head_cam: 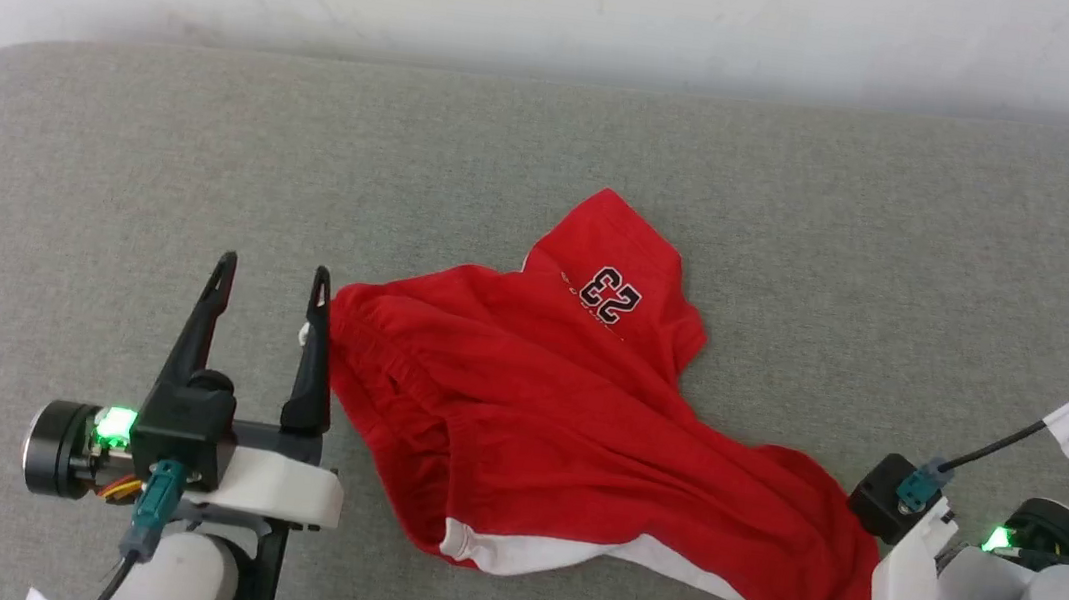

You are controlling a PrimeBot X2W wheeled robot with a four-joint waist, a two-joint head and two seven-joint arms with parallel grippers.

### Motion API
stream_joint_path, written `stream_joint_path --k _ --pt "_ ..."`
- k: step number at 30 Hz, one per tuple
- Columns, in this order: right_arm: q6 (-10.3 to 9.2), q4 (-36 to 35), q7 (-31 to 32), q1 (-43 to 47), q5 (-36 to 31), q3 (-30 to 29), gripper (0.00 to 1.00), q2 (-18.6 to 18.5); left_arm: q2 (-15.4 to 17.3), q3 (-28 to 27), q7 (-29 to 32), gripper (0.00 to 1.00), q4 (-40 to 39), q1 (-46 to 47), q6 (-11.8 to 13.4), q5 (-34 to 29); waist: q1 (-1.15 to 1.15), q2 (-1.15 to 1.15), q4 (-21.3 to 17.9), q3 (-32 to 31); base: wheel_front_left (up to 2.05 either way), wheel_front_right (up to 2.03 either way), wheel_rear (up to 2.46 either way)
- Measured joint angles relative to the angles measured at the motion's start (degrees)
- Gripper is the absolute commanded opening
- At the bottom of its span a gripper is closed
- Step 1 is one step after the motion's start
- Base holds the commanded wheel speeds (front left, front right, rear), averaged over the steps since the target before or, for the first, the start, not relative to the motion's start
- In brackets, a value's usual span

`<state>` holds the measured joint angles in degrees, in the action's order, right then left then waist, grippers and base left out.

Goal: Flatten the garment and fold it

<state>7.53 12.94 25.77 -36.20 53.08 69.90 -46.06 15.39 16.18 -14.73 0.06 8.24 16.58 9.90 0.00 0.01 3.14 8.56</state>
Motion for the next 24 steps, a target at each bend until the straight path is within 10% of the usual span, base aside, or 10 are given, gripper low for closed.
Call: stream_joint_path --k 5,6,7,18,24 --pt "0.01 4.24 -2.37 0.33 0.9 0.6 1.0 2.67 -1.0 -1.24 0.0 1.0 1.18 -0.2 -1.96 -0.93 -0.01 0.0 -0.22 -0.37 0.0 0.0 0.0" --pt "0.01 4.69 -3.35 0.47 0.92 0.75 0.33 2.88 -1.01 -1.53 0.0 1.0 1.38 -0.35 -2.41 -0.93 -0.01 0.0 -0.29 -0.59 0.0 0.0 0.0" --pt "0.01 5.11 -4.76 0.58 0.8 0.89 0.0 2.92 -1.0 -1.83 0.0 1.0 1.64 -0.59 -2.97 -0.93 -0.01 0.0 -0.36 -0.84 0.0 0.0 0.0" --pt "0.01 5.17 -18.94 2.71 0.75 0.79 0.0 2.61 4.46 5.5 11.04 1.0 5.02 -0.99 -20.35 2.7 0.0 0.0 -1.25 -4.95 0.0 0.0 0.0" --pt "0.01 4.54 -21.21 3.47 -0.6 0.75 0.0 2.46 9.37 13.03 26.2 1.0 1.05 0.16 -23.6 6.9 0.0 0.0 -1.87 -5.95 0.0 0.0 0.0"
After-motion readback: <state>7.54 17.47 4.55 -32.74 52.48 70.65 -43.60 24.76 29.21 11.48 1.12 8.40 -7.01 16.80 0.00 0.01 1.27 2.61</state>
